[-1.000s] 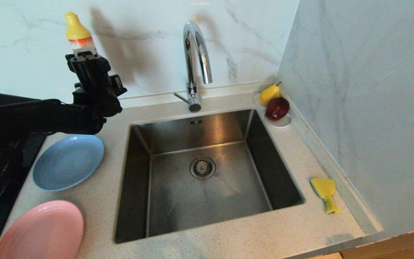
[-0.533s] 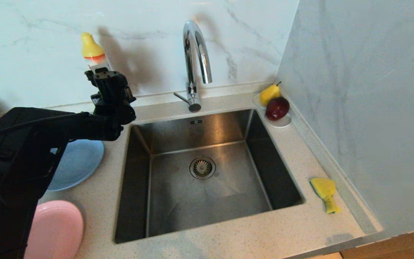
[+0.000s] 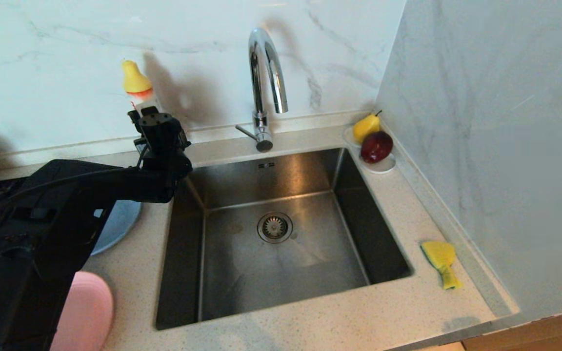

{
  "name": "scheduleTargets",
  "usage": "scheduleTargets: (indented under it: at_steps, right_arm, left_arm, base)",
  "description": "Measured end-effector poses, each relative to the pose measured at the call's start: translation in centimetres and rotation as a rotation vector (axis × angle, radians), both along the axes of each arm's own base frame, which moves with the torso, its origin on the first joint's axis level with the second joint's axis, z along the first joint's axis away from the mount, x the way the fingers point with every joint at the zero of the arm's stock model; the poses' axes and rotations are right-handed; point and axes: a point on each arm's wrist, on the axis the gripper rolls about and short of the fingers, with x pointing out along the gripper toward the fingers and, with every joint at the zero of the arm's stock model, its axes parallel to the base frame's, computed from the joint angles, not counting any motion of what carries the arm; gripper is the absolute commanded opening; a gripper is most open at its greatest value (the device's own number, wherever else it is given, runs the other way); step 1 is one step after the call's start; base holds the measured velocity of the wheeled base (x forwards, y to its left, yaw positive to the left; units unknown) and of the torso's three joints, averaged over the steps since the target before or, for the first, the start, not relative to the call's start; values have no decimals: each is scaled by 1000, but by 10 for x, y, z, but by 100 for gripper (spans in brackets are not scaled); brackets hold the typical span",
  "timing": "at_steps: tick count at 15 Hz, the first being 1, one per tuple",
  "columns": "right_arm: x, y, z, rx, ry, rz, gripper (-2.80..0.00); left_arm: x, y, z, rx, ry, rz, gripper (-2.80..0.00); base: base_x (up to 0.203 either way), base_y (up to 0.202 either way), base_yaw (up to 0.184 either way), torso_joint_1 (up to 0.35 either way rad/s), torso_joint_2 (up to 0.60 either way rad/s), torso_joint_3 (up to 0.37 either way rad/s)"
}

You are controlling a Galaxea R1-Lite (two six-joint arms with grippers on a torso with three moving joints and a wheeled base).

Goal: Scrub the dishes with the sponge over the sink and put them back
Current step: Place the dish soap on the table

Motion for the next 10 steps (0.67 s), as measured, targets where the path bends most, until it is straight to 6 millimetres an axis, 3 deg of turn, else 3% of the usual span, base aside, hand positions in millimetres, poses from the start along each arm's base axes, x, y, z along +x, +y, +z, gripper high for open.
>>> scheduleTargets:
  at_steps: [10]
  right_arm:
    - [0,0,0,0,0,0,-280]
  left_arm:
    - [9,6,-24,9,23,17,-280]
  base:
    - [0,0,0,0,0,0]
